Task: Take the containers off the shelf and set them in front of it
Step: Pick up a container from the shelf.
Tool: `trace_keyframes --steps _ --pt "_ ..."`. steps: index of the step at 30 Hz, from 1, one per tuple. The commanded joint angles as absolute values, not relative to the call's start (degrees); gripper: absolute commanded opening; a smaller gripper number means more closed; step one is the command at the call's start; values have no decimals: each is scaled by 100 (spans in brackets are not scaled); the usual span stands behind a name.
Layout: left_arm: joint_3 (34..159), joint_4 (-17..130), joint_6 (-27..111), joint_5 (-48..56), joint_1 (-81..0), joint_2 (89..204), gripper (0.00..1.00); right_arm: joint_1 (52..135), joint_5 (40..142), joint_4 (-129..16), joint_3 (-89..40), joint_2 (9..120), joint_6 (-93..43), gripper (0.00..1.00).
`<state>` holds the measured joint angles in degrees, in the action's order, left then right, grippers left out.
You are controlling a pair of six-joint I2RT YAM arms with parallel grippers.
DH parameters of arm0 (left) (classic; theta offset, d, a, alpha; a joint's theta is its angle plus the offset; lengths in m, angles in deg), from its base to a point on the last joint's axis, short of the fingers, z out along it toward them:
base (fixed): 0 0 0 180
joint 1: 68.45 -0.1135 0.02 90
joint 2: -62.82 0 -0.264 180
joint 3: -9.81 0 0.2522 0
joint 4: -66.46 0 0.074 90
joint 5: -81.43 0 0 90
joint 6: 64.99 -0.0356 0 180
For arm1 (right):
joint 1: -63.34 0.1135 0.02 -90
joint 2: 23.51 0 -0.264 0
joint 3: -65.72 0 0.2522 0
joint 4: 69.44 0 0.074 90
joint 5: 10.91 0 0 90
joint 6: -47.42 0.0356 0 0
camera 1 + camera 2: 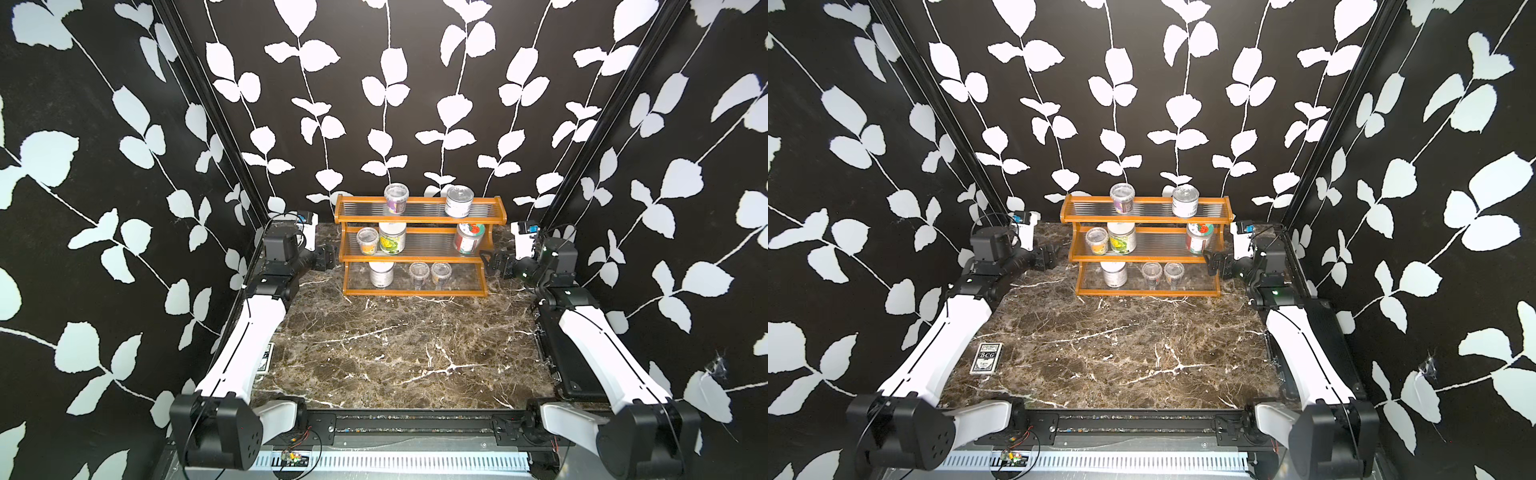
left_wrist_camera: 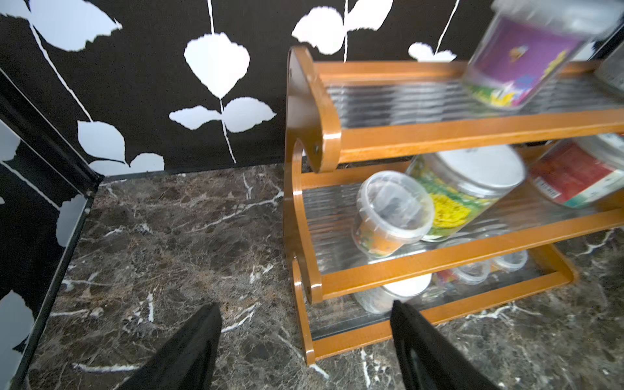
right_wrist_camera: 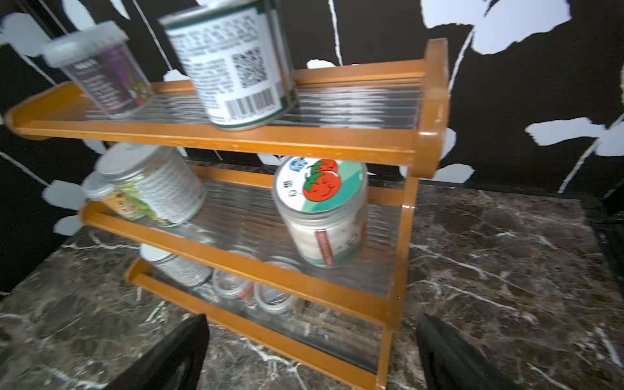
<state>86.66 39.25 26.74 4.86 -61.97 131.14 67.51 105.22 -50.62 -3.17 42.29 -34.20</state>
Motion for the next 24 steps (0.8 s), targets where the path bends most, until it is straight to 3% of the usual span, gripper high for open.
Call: trace_keyframes --steps 1,9,24 --pt "9125 3533 2640 924 -6051 12988 89 6743 11485 -4991 -346 4006 -3032 99" --pt "10351 3158 2334 1093 -5496 13573 98 7015 11861 -4356 -727 3780 -2931 99" --pt "13087 2914 1857 1150 -4818 15921 98 8078 11049 -3639 -1876 4051 -3174 99"
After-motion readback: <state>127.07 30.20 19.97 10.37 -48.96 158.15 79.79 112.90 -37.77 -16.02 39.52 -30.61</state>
